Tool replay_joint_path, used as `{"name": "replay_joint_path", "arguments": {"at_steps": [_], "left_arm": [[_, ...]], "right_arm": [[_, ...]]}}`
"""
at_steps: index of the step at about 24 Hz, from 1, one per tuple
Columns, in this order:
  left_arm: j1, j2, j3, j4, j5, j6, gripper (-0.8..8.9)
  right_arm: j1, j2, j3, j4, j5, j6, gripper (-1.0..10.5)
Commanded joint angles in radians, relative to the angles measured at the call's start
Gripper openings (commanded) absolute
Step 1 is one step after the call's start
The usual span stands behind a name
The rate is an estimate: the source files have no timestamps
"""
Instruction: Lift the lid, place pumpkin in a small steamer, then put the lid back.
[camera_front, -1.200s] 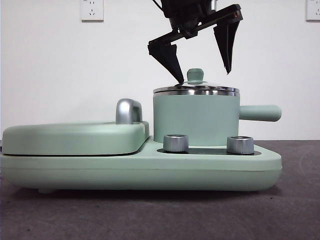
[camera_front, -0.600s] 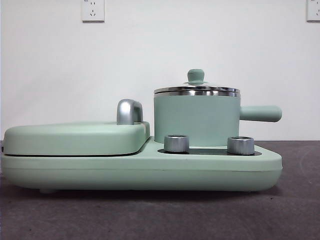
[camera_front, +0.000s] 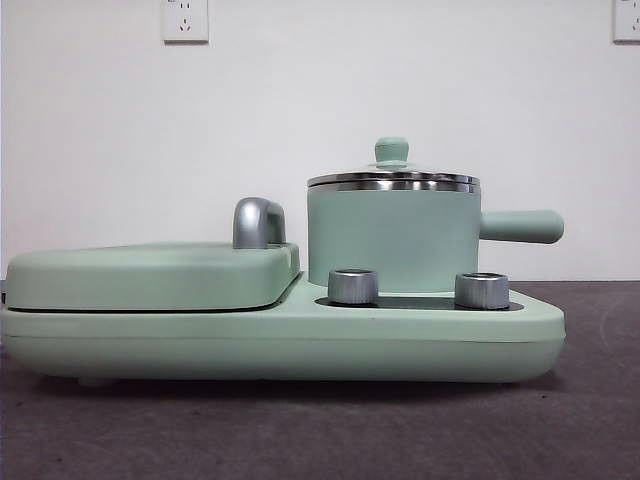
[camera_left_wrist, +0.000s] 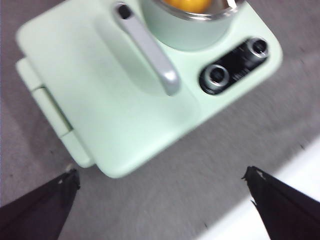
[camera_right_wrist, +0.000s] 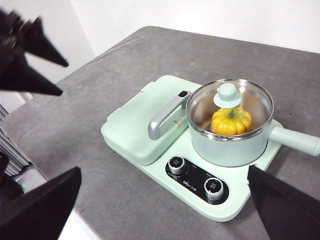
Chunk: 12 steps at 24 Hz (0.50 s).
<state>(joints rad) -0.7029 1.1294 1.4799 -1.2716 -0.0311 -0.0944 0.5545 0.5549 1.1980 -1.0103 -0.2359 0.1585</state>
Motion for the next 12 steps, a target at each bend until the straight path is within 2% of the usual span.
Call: {"name": "replay_joint_path", "arguments": {"at_steps": [1,2,3,4,7,12], "left_arm": [[0.026,-0.186,-0.219,0.179,-0.002,0.0,5.47],[0.032,-0.241,-0.28,0.226,-0.003,0.004,4.09],[0.038,-0.298,-0.34,0.27,-0.003,0.005,2.06],[0.042,-0.357,-0.403,0.319,-0.003,0.0,0.22],[0.048,-0.48,-0.533,0.388,-0.003,-0.007,0.07],[0.048,-0.577,-0.571,0.301,-0.003,-0.003,0.07]], "right_arm": [[0.006,0.027,0.012,-0.003,-0.003,-0.022,3.7],[0.006,0.034,0.012,-0.016,-0.005,-0.031,1.3],[0.006,0.041,0.012,-0.029,-0.005,-0.044,-0.3],[0.006,0.05,0.012,-0.041,0.004,-0.047,0.4],[0.006,0.074,0.012,-0.046,0.016,-0.042,0.1],[0.006,0.084,0.012,-0.033,0.016,-0.043,0.1]]}}
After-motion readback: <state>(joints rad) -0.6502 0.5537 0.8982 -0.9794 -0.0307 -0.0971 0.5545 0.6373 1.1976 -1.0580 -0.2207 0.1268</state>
